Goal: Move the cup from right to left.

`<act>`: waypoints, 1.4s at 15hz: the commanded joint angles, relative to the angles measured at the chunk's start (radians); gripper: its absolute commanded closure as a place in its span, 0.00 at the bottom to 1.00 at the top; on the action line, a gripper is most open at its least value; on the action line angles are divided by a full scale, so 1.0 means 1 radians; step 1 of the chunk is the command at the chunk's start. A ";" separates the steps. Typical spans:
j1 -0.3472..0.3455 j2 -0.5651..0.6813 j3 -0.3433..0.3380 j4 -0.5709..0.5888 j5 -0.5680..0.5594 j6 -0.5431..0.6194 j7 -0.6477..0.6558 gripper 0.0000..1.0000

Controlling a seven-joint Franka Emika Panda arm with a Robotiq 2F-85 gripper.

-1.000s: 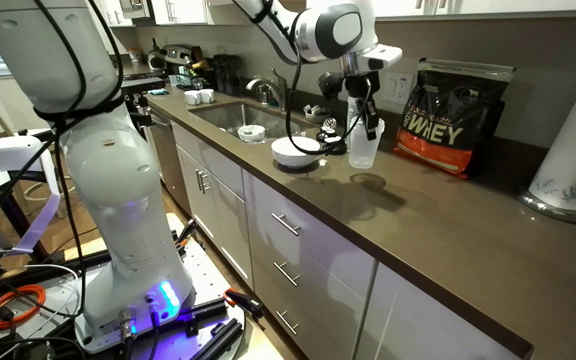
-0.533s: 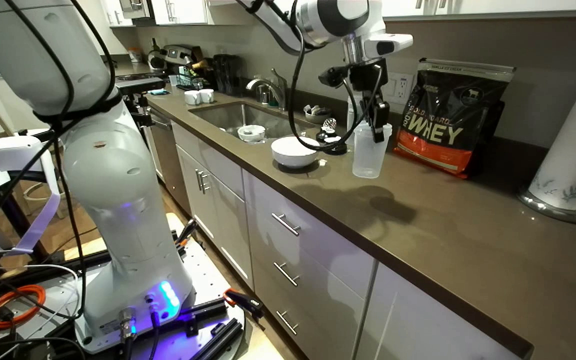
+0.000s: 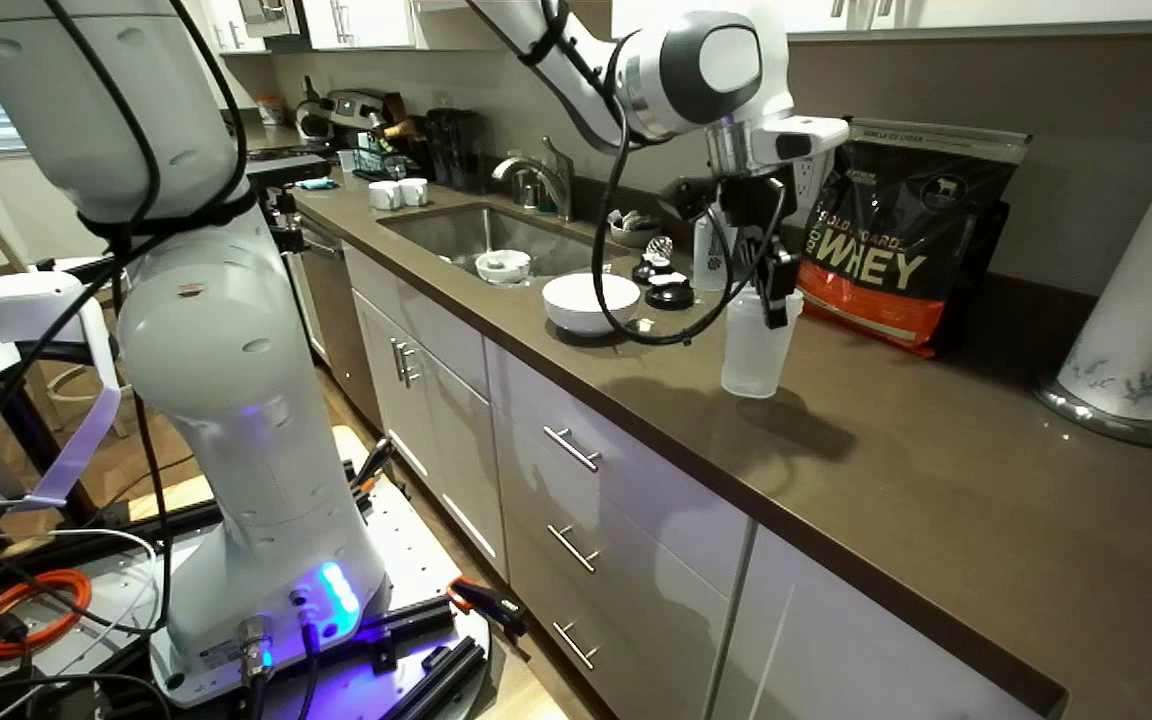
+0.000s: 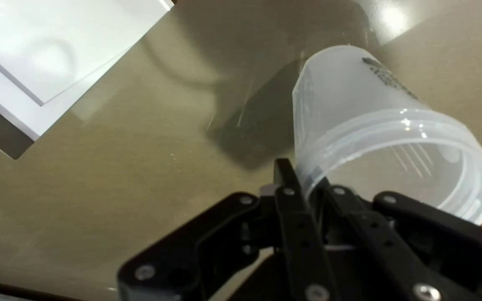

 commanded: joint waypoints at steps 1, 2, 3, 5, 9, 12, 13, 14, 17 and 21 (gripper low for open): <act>-0.018 0.019 -0.007 -0.014 0.015 0.075 0.001 0.98; -0.018 0.022 -0.011 -0.017 0.016 0.087 0.000 0.98; -0.018 0.026 -0.014 -0.018 0.014 0.095 0.002 0.98; -0.015 0.032 -0.019 -0.020 0.030 0.104 -0.004 0.98; -0.013 0.043 -0.023 -0.025 0.060 0.110 -0.011 0.98; -0.013 0.046 -0.025 -0.026 0.069 0.097 -0.010 0.65; -0.013 0.043 -0.025 -0.027 0.065 0.088 -0.009 0.59; -0.012 0.039 -0.025 -0.029 0.064 0.078 -0.013 0.53; -0.009 0.006 -0.021 -0.030 0.051 0.034 -0.018 0.33; -0.003 -0.069 -0.001 -0.033 0.040 -0.037 -0.024 0.08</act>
